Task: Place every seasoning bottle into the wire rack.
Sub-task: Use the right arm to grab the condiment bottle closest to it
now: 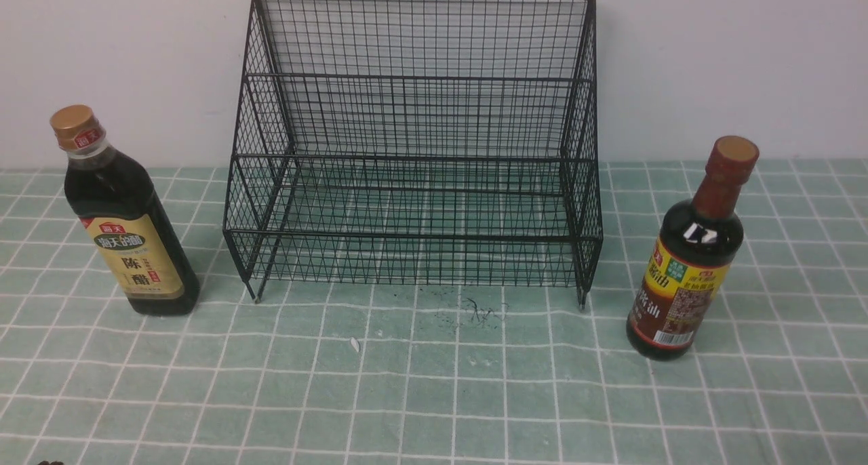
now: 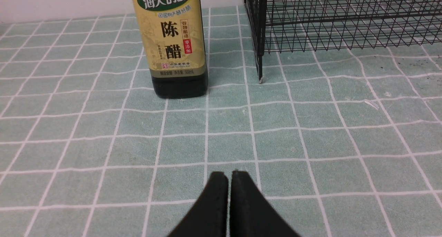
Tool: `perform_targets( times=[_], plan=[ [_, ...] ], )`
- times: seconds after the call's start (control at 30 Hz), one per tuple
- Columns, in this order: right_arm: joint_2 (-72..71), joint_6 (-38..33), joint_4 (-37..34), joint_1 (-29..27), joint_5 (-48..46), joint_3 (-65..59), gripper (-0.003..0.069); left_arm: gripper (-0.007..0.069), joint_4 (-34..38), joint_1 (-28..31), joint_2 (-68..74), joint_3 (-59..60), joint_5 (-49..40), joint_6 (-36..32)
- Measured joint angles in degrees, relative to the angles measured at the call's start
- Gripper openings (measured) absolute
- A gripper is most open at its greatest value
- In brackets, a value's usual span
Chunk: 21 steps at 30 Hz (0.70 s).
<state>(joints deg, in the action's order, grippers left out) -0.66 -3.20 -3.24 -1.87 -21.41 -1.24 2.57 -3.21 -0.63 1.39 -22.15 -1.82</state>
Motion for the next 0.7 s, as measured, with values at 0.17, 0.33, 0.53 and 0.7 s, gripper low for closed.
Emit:
perform_targets(
  times=[0.17, 0.33, 0.53, 0.7],
  plan=[
    [0.0, 4.8, -8.5, 0.0, 5.1, -0.3, -0.0014, -0.0006, 0.0, 0.0, 0.0, 0.0, 0.0, 0.0],
    [0.0, 12.7, -28.4, 0.0, 16.0, -0.3, -0.0014, -0.0006, 0.0, 0.0, 0.0, 0.0, 0.0, 0.0],
    [0.0, 11.6, -34.7, 0.0, 21.0, -0.3, -0.0014, -0.0006, 0.0, 0.0, 0.0, 0.0, 0.0, 0.0],
    [0.0, 10.6, -34.9, 0.0, 23.7, -0.3, -0.0014, -0.0006, 0.0, 0.0, 0.0, 0.0, 0.0, 0.0]
  ],
)
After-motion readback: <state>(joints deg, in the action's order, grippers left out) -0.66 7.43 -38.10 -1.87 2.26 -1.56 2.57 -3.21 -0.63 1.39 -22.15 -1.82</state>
